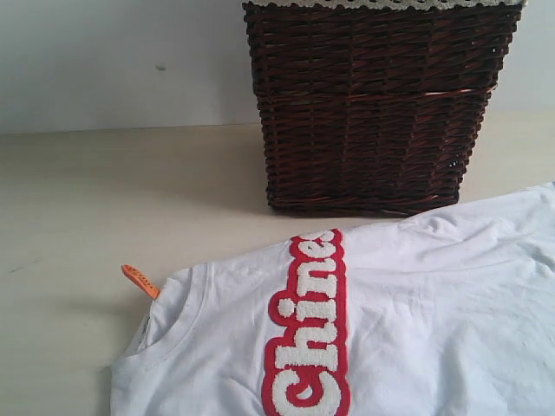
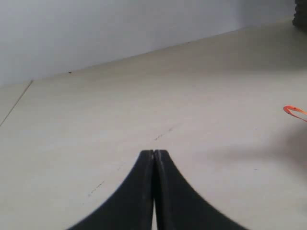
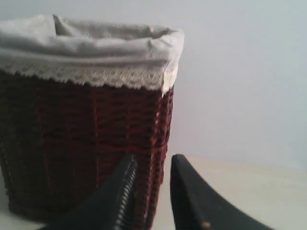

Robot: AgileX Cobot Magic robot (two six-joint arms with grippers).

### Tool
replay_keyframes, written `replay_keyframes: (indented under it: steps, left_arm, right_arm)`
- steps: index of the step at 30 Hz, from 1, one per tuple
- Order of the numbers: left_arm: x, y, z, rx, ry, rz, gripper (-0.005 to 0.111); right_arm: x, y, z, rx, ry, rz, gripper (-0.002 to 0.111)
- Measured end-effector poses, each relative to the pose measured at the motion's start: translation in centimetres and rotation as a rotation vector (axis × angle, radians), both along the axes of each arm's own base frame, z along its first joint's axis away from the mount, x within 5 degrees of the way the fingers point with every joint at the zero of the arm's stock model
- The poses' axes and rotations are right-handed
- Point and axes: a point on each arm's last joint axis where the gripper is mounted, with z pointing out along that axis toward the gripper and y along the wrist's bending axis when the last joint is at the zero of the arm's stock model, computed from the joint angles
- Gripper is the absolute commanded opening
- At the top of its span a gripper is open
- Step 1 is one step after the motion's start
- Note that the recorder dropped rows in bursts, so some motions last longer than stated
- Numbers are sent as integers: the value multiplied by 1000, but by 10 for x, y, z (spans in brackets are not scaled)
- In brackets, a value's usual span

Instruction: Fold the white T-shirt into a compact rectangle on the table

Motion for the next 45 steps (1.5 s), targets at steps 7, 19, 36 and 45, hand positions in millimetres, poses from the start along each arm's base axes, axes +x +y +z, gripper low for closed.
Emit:
replay_keyframes:
  steps: [7, 19, 36, 45]
  left_arm:
    - [0, 0, 0, 0, 0, 0, 0]
    - [0, 0, 0, 0, 0, 0, 0]
    - [0, 0, 0, 0, 0, 0, 0]
    - [0, 0, 0, 0, 0, 0, 0]
  right_arm:
    - [-54, 13, -67, -129, -35, 5, 30]
    - [-77, 10, -86, -82, -122, -93, 30]
    - [-81, 9, -116, 57, 201, -74, 30]
    - [-81, 9, -116, 62, 205, -73, 30]
